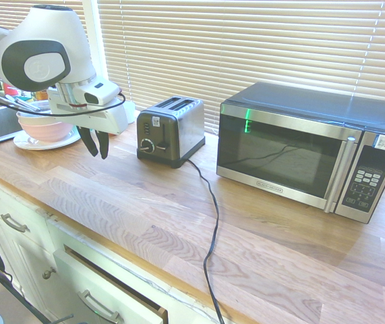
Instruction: Press the toaster
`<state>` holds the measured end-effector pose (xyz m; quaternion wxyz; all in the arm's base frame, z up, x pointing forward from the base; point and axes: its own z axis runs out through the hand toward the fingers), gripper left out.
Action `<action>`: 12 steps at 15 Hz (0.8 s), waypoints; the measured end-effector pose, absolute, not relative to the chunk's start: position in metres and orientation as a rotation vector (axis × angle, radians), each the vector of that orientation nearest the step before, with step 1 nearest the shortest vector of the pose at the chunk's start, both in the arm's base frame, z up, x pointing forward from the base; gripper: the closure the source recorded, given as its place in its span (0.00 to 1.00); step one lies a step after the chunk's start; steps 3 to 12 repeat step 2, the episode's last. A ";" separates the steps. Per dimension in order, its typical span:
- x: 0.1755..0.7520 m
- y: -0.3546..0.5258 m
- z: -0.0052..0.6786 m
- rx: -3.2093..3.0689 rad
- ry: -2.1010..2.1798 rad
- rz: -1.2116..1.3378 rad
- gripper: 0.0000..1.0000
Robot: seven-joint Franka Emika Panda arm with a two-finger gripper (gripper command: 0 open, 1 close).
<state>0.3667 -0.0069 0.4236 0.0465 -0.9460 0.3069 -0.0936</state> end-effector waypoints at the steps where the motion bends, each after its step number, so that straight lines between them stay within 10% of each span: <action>1: 0.367 -0.007 0.424 -2.887 0.937 -0.285 0.00; 12: 0.367 -0.007 0.424 -2.888 0.937 -0.283 0.00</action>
